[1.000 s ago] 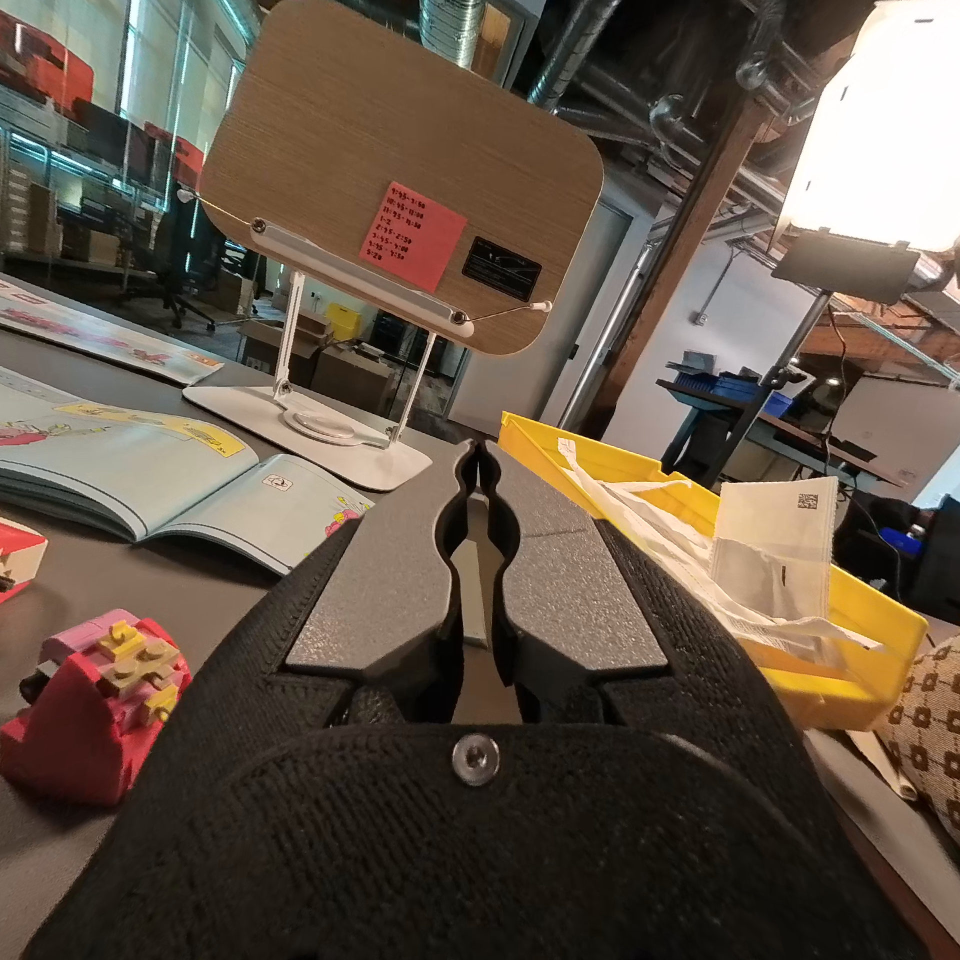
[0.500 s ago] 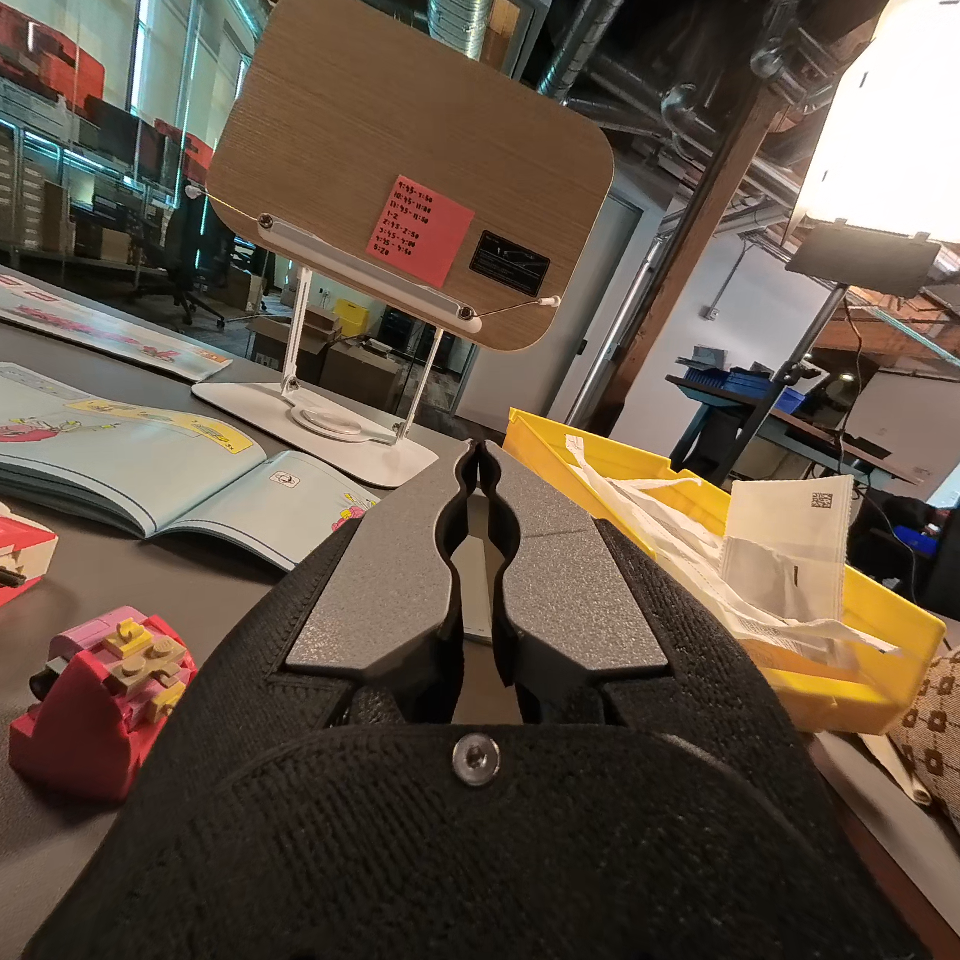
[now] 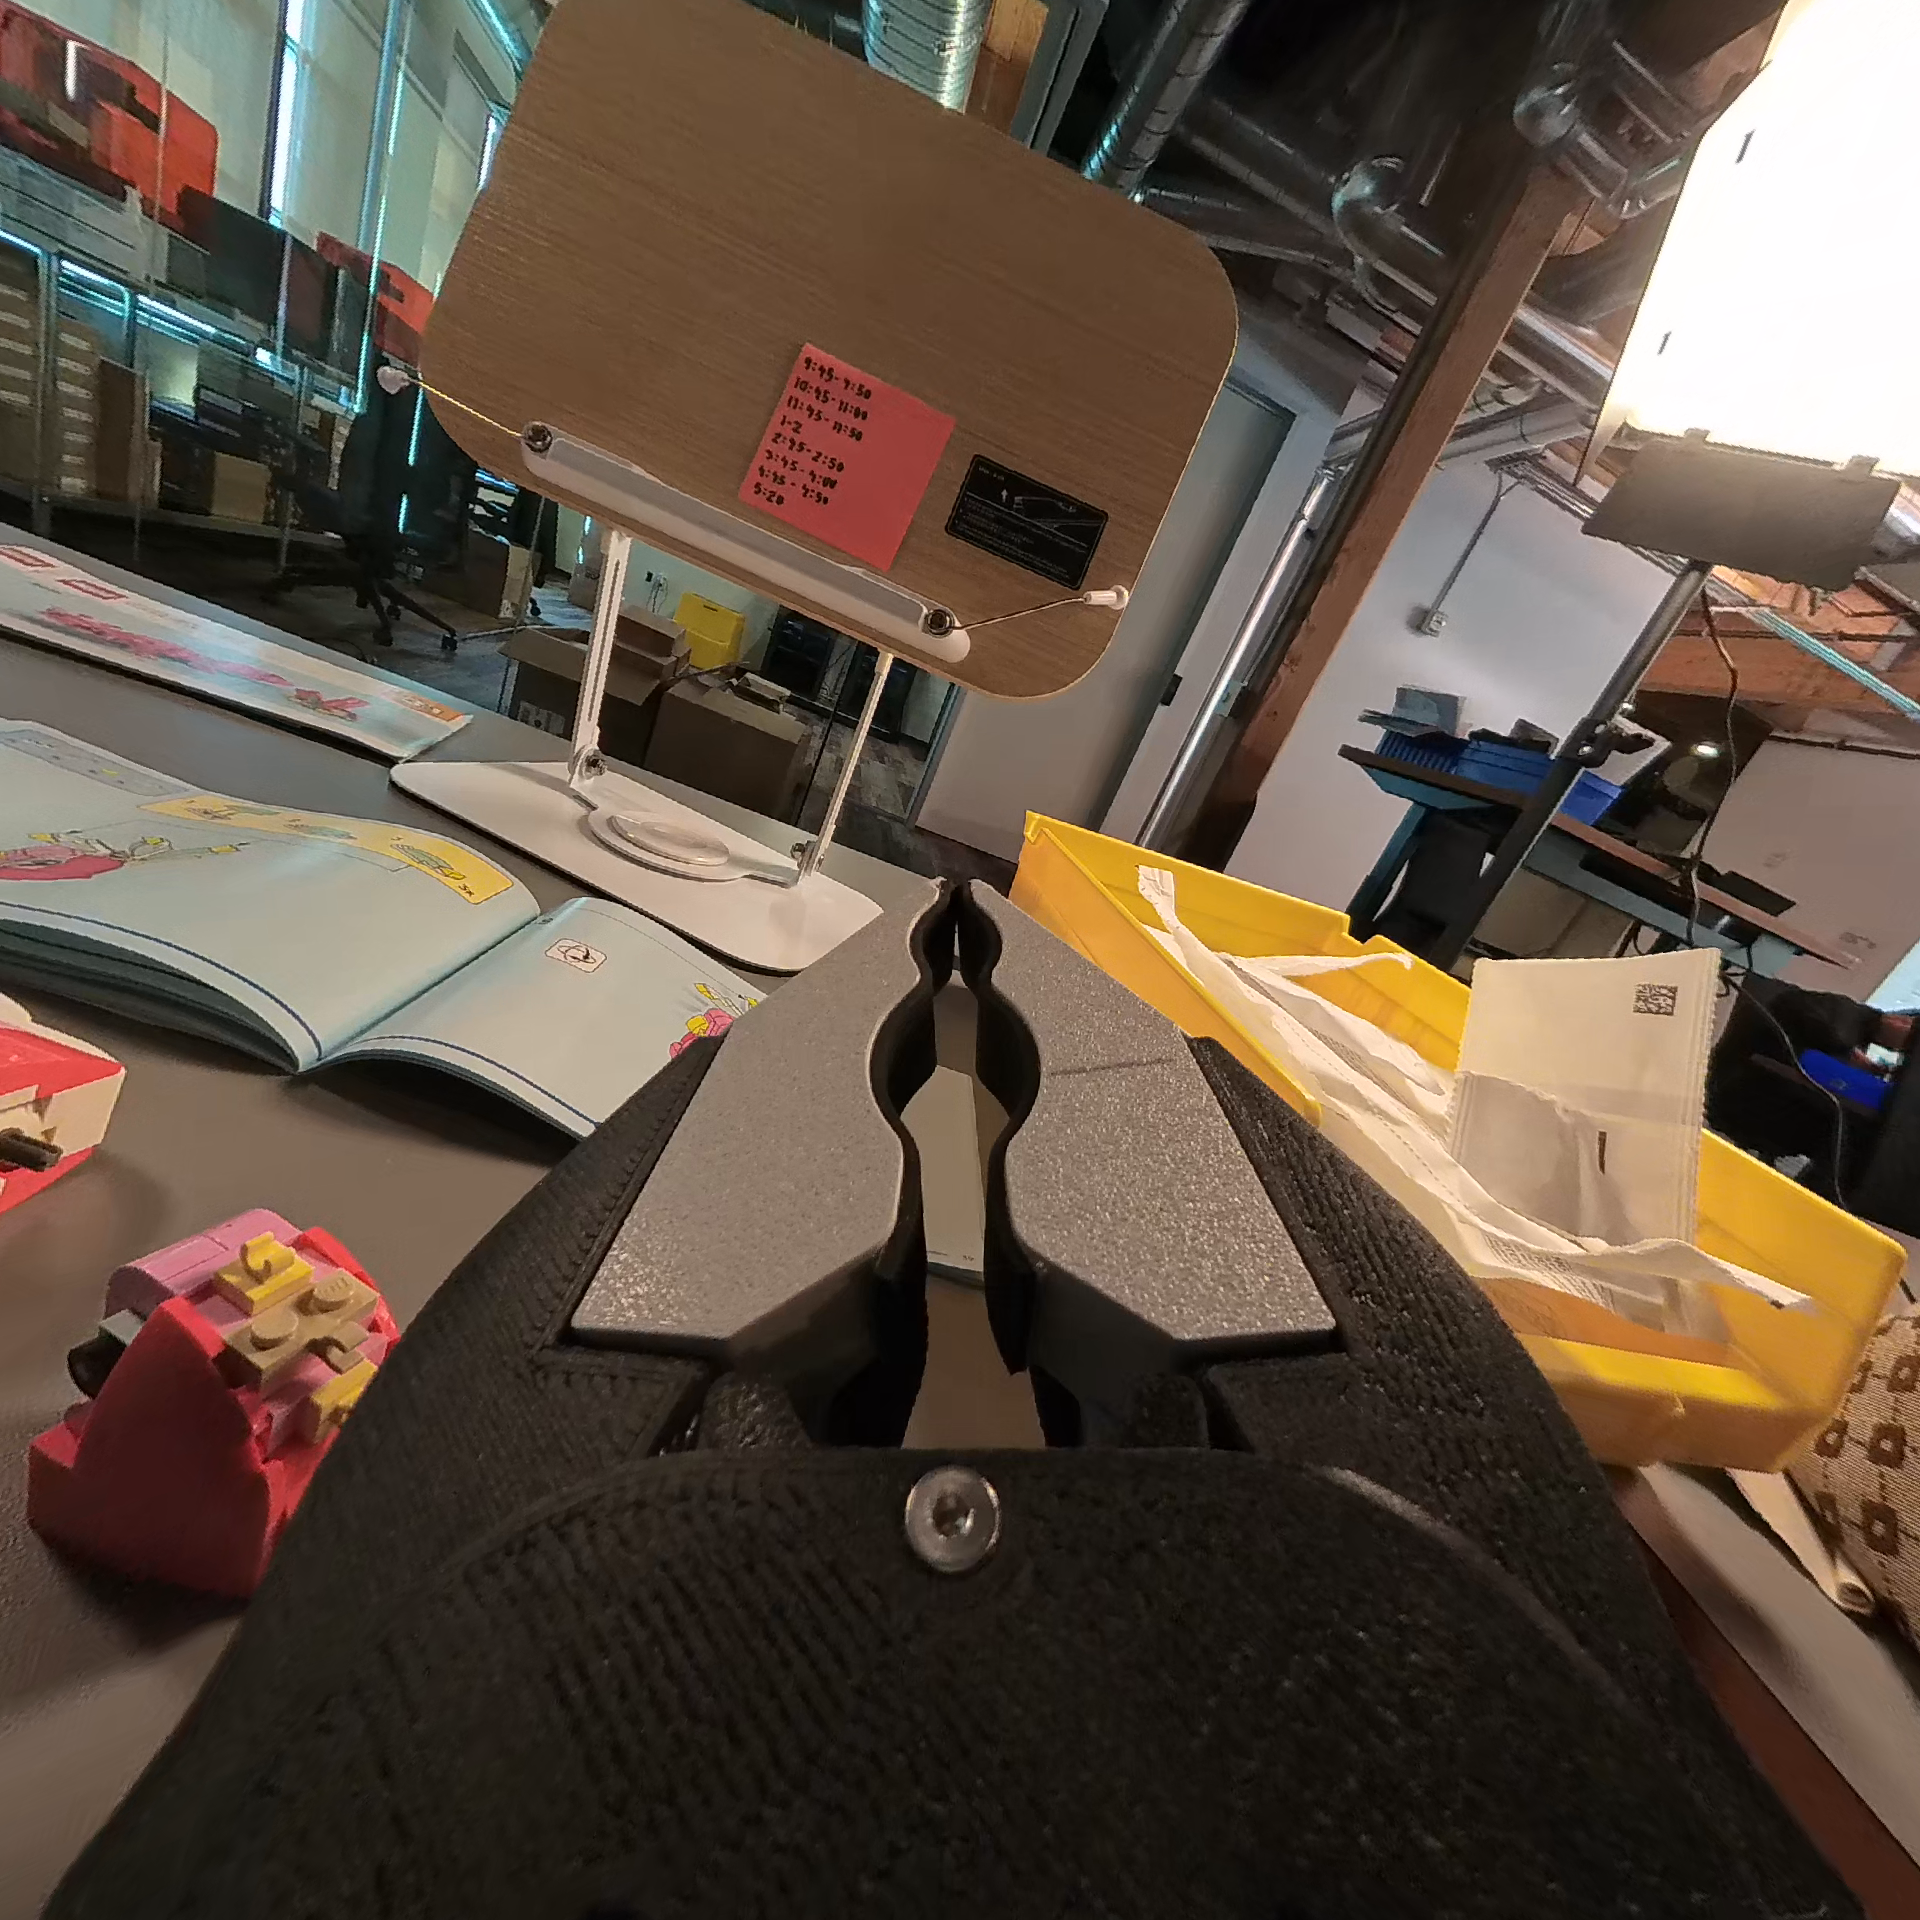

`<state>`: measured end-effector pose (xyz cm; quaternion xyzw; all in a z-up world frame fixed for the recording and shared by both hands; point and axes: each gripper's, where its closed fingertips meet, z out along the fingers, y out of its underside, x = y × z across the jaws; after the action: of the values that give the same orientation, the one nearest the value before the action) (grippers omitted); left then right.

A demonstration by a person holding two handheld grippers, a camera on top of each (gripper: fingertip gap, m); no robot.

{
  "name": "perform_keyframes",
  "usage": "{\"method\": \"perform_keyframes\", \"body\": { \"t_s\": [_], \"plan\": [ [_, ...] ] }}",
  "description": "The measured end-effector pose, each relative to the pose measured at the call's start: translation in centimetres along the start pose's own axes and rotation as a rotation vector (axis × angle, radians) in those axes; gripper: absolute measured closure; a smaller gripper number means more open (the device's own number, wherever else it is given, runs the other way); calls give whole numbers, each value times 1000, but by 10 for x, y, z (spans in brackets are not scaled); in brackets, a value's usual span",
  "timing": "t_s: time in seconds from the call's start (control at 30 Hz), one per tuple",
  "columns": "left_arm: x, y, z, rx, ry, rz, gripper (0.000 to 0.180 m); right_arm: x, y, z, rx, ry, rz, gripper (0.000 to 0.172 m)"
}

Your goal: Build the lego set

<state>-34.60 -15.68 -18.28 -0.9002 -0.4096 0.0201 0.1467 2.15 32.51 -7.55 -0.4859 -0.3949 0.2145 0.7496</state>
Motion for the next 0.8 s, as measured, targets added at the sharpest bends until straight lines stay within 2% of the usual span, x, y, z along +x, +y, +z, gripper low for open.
{"method": "perform_keyframes", "body": {
  "t_s": [0.17,0.33,0.43,0.57,0.67,0.8],
  "plan": [
    [2,-3,0,14,-1,-3,161,0,1,0,-3,2,3,172],
    [9,2,-2,-5,39,-9,168,0,1,0,-3,0,2,172],
    [-3,1,-3,-15,-18,-16,165,0,1,1,-5,0,1,172],
    [-2,2,2,-46,23,-48,164,1,3,1,-14,2,1,172],
    [-6,1,6,-42,22,-56,172,0,3,1,-15,2,0,172],
    [-10,1,3,-20,-15,-30,173,0,3,1,-15,2,-1,172]
  ]
}}
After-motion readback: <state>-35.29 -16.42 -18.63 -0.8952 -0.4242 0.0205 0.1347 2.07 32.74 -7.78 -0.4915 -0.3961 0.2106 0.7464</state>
